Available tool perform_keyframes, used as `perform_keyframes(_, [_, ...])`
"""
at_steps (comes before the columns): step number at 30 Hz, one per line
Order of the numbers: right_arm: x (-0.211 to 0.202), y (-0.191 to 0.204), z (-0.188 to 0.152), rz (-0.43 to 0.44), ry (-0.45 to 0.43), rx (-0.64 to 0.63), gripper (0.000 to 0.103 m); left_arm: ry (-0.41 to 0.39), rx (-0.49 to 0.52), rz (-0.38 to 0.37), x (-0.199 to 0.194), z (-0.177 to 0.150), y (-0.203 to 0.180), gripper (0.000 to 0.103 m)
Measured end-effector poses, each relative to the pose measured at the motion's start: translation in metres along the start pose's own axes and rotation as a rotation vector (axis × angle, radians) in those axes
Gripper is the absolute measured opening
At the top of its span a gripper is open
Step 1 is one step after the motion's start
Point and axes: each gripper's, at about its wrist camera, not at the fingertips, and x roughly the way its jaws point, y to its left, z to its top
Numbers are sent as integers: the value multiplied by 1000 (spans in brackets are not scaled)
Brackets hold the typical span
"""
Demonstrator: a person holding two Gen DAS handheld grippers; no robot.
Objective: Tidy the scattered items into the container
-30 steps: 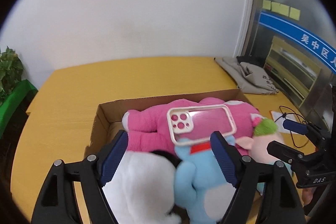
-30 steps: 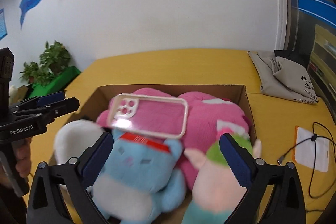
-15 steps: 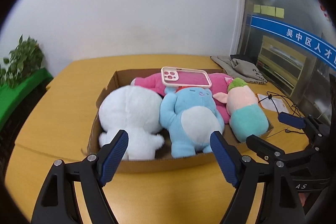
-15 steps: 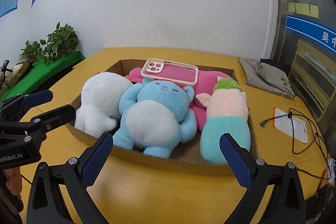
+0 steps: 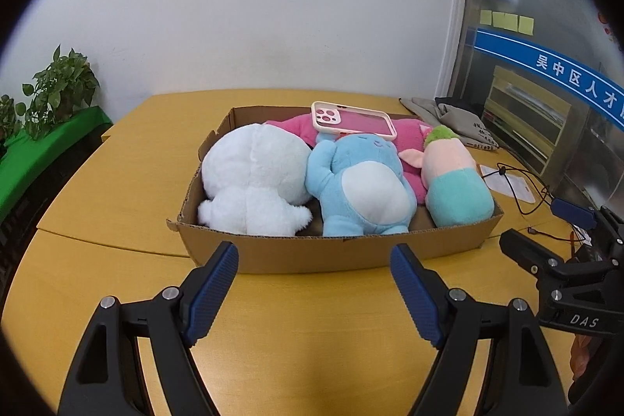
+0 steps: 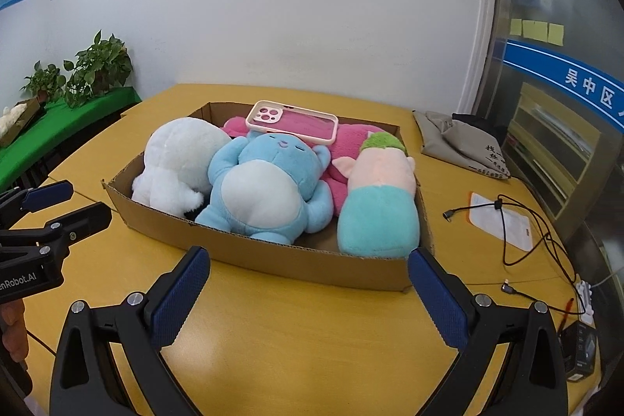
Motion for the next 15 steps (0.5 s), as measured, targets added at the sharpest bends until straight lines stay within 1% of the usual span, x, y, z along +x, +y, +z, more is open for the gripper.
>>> perform_keyframes(6, [-7, -7, -10, -5, -2, 31, 103, 4, 17, -24, -3, -4, -9, 80])
perform_keyframes(15, [-5, -5, -14, -18, -6, 24, 103, 20, 27, -20, -1, -12, -12, 80])
